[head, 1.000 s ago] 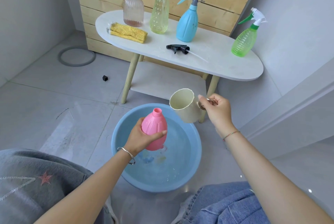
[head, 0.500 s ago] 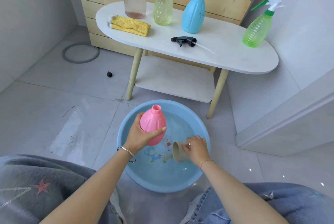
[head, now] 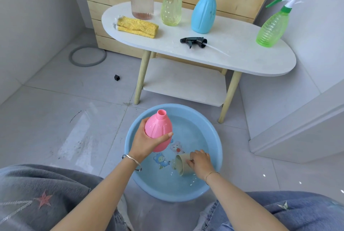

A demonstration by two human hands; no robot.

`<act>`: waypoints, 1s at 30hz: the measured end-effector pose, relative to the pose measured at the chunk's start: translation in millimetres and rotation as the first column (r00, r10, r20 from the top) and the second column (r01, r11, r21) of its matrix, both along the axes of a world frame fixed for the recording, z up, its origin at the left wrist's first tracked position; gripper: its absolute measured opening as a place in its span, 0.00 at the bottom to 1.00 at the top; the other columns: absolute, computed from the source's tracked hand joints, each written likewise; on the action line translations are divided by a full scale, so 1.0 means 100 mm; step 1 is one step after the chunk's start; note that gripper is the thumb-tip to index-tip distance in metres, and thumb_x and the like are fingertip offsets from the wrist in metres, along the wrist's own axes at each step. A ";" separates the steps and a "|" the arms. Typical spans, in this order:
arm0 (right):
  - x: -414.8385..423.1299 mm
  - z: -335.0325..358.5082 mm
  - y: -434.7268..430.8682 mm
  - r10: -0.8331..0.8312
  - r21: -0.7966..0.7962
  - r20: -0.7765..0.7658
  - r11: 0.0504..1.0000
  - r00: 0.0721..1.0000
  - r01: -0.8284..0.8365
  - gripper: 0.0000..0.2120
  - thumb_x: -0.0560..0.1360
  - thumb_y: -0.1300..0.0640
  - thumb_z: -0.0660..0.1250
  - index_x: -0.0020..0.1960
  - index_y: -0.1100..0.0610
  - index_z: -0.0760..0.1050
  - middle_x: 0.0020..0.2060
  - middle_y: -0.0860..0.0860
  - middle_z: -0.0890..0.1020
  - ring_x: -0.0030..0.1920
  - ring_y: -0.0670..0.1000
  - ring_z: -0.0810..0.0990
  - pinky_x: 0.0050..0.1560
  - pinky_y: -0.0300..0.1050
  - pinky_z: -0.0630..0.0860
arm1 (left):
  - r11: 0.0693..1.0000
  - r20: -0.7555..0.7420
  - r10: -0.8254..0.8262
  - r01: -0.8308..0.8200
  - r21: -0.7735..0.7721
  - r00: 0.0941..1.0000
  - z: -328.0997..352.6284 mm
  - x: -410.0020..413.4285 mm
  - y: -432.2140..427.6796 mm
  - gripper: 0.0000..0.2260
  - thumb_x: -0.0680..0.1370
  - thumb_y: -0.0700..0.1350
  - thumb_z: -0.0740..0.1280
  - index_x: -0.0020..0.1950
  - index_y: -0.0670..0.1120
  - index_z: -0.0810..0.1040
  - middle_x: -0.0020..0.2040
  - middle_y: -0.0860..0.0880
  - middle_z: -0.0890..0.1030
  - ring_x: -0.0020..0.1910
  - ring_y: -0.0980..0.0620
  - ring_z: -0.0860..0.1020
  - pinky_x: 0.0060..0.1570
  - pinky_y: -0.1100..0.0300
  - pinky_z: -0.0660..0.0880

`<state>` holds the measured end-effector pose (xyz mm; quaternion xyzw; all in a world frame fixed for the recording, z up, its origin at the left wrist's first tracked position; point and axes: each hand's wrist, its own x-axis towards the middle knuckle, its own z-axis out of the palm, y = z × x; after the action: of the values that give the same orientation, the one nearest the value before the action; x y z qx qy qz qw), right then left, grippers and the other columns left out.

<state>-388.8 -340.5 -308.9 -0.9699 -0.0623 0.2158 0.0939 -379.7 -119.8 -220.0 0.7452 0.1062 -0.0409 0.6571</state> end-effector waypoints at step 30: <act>0.28 2.13 -0.38 -0.621 0.913 -0.039 0.297 0.783 0.281 0.17 0.69 0.58 0.74 0.30 0.56 0.66 0.32 0.54 0.73 0.34 0.47 0.73 0.43 0.43 0.67 | 1.000 0.083 -0.028 0.028 0.008 0.996 0.12 -0.12 -0.07 0.36 0.54 0.61 0.80 0.59 0.59 0.70 0.53 0.59 0.77 0.51 0.62 0.77 0.43 0.71 0.72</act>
<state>-360.8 -378.6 -95.5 -0.7691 0.1009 -0.0479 0.6292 -392.1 -126.9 -207.9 0.7498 0.0685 -0.0188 0.6578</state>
